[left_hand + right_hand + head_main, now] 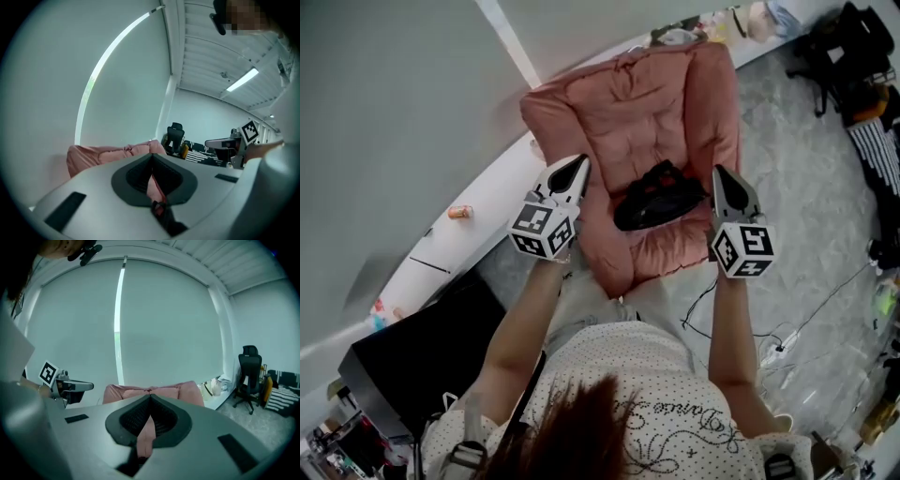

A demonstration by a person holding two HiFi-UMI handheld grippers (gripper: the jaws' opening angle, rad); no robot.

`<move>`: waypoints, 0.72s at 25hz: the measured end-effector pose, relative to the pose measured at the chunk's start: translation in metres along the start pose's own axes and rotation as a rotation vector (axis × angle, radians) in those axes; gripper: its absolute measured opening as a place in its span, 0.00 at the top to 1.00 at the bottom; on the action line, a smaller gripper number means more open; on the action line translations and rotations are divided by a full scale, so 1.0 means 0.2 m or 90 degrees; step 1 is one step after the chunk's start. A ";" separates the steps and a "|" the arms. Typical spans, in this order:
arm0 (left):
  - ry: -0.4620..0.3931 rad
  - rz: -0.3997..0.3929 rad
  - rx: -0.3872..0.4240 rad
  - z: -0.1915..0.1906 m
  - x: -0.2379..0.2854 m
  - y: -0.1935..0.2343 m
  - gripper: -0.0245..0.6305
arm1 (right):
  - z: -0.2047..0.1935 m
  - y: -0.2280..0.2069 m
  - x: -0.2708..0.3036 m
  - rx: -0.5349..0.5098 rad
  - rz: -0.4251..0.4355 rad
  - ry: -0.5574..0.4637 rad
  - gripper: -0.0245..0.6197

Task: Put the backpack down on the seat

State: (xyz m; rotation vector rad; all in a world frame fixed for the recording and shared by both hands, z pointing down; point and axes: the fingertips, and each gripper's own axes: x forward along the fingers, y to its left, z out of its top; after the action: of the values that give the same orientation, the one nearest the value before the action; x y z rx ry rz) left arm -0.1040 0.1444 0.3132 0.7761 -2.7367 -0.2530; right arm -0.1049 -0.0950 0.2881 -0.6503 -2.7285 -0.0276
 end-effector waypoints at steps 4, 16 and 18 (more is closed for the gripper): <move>-0.052 -0.013 0.046 0.20 -0.03 -0.03 0.96 | 0.15 0.03 -0.01 -0.038 -0.006 -0.025 0.95; -0.161 -0.032 0.087 0.64 -0.18 -0.14 0.96 | 0.66 0.24 -0.17 -0.067 0.047 -0.185 0.95; -0.173 -0.033 0.087 0.68 -0.20 -0.13 0.96 | 0.68 0.28 -0.16 -0.074 0.057 -0.185 0.95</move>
State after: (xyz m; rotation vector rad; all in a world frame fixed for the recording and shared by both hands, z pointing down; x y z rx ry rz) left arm -0.1023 0.1552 0.1699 0.9088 -3.0181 -0.1970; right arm -0.0967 -0.0461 0.1456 -0.8708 -2.9892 -0.0766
